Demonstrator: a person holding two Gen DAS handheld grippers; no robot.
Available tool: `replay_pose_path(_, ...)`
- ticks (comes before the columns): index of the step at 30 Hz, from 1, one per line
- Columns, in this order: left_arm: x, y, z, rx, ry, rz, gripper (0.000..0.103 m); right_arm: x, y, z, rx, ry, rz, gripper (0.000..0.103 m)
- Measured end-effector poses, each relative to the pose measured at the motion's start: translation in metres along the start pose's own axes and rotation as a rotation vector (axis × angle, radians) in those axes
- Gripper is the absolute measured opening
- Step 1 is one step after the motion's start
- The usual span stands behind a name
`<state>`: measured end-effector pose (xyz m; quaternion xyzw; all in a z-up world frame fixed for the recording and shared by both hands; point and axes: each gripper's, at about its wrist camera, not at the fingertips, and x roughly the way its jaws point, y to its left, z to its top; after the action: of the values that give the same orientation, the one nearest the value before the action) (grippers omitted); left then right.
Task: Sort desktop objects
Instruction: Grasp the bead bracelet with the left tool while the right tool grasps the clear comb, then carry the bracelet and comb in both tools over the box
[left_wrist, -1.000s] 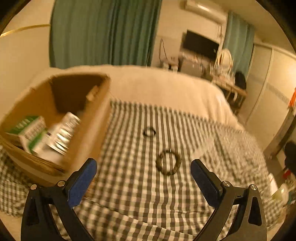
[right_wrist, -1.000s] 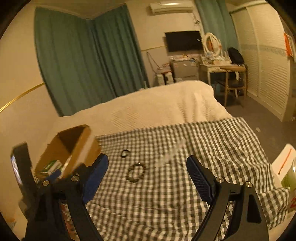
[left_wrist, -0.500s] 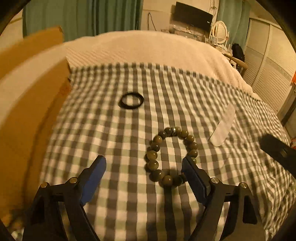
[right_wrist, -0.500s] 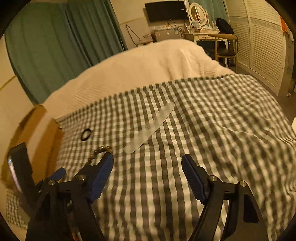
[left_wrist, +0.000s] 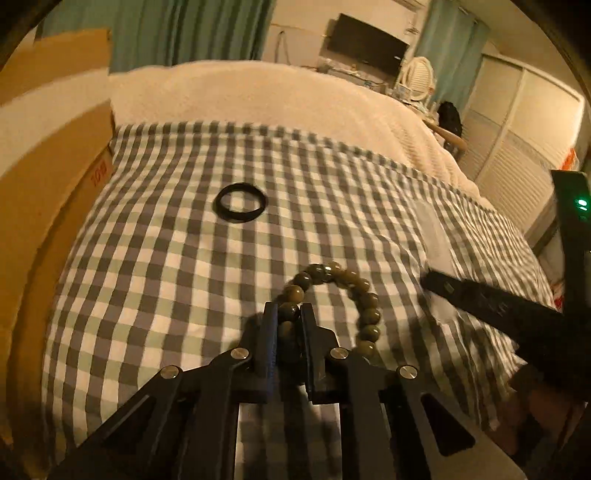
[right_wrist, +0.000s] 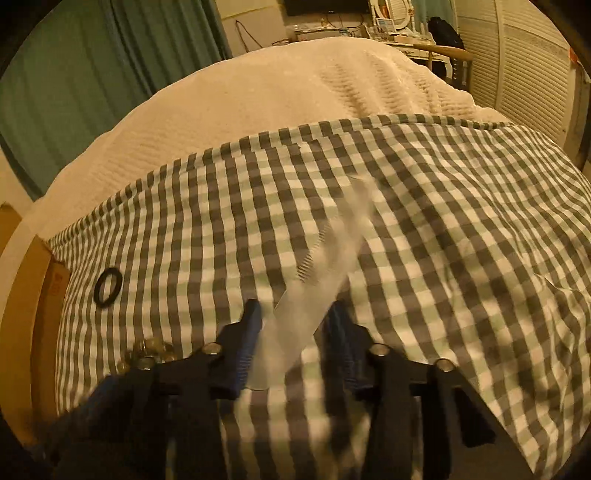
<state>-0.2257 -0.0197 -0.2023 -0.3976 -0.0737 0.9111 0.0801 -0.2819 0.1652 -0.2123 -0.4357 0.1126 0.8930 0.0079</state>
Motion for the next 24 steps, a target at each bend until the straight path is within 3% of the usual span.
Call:
replay_pose_path(2, -0.005, -0.008, -0.004, 0.027, 0.004, -0.004, 0.011, -0.011, -0.008, -0.008, 0.001, 0.021, 0.007, 0.005)
replay_pose_path(11, -0.043, -0.025, -0.029, -0.014, 0.055, -0.062, 0.011, -0.08, -0.044, -0.054, 0.004, 0.086, 0.053, 0.003)
replay_pose_path(19, -0.09, -0.046, -0.037, -0.021, 0.037, -0.11, 0.011, -0.152, -0.051, -0.077, -0.022, 0.04, 0.059, 0.003)
replay_pose_path(24, -0.126, -0.051, -0.03, -0.027, -0.016, -0.144, 0.011, -0.195, -0.047, -0.083, -0.045, -0.008, 0.059, 0.003)
